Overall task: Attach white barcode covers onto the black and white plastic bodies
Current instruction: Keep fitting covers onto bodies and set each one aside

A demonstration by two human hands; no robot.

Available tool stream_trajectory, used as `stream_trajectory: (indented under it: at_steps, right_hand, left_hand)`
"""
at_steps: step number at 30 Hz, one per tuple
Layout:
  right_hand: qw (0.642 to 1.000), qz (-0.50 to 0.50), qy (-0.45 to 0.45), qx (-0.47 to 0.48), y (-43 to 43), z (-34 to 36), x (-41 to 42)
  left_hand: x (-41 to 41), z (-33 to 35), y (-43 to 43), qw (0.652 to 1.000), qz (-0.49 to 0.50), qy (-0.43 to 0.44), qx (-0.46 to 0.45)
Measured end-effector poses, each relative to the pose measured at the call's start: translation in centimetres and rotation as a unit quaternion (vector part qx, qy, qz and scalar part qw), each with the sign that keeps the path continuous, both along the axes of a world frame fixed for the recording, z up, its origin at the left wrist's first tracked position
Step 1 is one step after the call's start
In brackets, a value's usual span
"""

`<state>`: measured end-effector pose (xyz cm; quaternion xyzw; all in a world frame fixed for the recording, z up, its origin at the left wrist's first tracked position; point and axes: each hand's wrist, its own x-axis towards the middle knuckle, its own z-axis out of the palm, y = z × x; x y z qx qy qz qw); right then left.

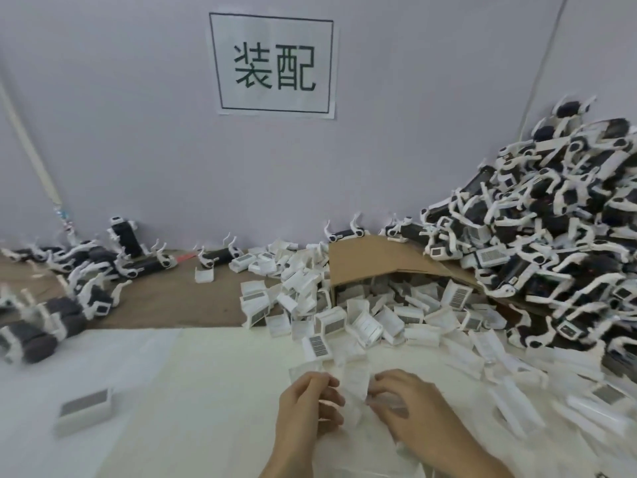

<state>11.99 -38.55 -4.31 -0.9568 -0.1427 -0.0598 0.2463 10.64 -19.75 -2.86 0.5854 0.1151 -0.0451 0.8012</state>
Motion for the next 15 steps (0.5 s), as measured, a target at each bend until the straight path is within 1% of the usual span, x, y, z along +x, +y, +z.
stream_trajectory:
  at_steps: [3,5,10,13,15]
  right_hand:
    - [1.0,-0.01,-0.002,0.016,-0.1,0.2,-0.3]
    - [1.0,-0.015,0.002,0.019,-0.1,0.2,-0.4]
    - [0.998,-0.037,0.025,0.039,0.0,0.3,-0.8]
    - [0.998,-0.054,0.03,0.03,0.1,0.3,-0.9]
    - [0.997,-0.06,0.016,0.035,-0.1,-0.2,-0.6]
  left_hand:
    - [-0.2,0.4,0.5,1.0,-0.004,0.008,-0.013]
    - [0.2,0.7,1.2,1.0,-0.012,0.008,0.001]
    - [3.1,1.3,4.0,0.989,-0.038,-0.03,0.137]
    - [5.6,2.1,6.8,0.977,-0.029,-0.068,0.2]
    - [7.7,2.6,9.1,0.967,-0.016,-0.081,0.24]
